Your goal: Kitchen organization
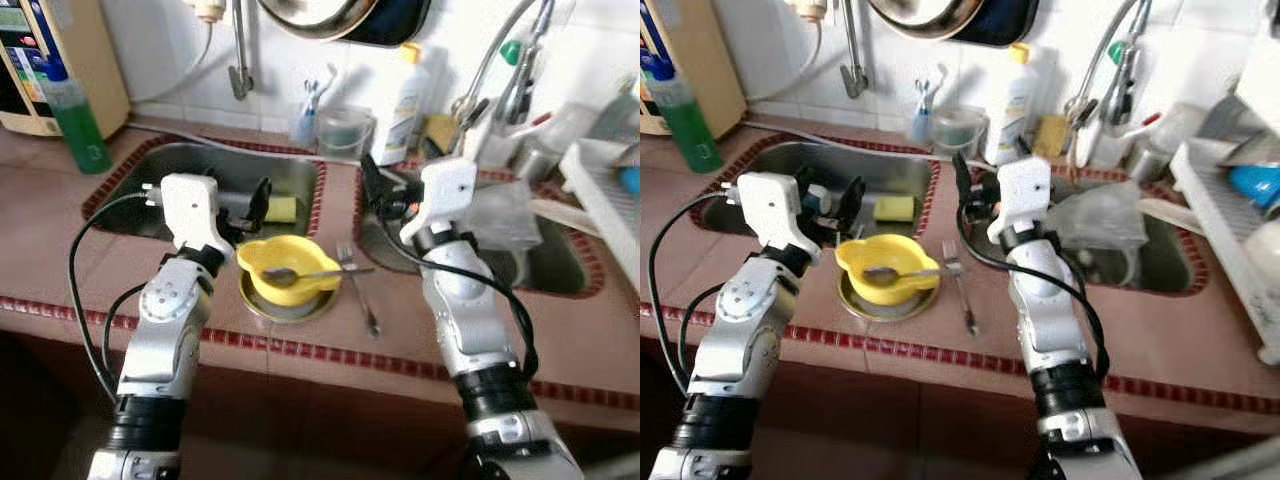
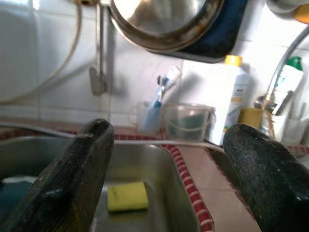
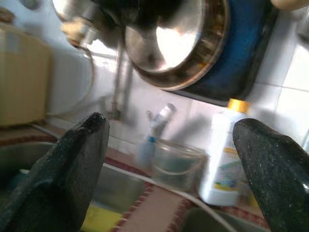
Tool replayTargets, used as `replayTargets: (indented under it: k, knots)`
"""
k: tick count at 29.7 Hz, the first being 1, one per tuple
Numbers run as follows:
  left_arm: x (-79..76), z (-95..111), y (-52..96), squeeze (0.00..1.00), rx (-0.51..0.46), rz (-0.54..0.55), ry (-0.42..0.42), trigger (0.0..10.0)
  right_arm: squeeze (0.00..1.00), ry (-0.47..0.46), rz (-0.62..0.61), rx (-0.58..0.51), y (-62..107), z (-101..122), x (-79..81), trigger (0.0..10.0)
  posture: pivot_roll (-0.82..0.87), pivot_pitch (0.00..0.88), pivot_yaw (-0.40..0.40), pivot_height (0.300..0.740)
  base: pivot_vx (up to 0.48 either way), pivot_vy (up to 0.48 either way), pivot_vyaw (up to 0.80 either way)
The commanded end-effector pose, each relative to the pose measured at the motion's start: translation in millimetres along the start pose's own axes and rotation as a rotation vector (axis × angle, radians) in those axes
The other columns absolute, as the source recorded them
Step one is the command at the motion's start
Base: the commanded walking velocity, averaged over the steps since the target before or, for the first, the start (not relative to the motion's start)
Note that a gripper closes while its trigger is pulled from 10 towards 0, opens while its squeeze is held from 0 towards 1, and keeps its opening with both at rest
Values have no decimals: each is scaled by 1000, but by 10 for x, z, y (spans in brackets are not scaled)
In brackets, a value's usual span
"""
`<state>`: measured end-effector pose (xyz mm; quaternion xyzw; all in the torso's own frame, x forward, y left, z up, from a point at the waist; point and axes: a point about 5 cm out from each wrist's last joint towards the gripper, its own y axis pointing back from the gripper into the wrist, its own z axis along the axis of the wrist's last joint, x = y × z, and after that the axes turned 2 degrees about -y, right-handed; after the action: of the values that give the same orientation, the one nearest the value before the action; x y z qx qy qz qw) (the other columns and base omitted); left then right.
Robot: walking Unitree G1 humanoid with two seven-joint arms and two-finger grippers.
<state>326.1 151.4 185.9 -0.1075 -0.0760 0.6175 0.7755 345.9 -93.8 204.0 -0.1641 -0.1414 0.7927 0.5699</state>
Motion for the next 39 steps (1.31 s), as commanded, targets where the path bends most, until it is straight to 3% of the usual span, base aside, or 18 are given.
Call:
replayTargets:
  k: [1,22,30,39]
  knots:
    - [-14,46,-14,0,-17,-2,5,10000,0,-1,12,-16,-10,40,-4,10000,-39,0,-35,740,0,0,0]
    - [-45,-64,176,0,42,-40,7,10000,0,-4,80,58,225,-110,111,10000,-43,0,-46,740,0,0,0]
    - [-48,-98,269,0,50,-104,-56,10000,0,-41,178,105,427,-185,211,10000,-54,0,-45,740,0,0,0]
    - [14,-107,402,0,76,-150,-105,10000,0,-115,197,132,608,-217,233,10000,-59,38,-32,740,0,0,0]
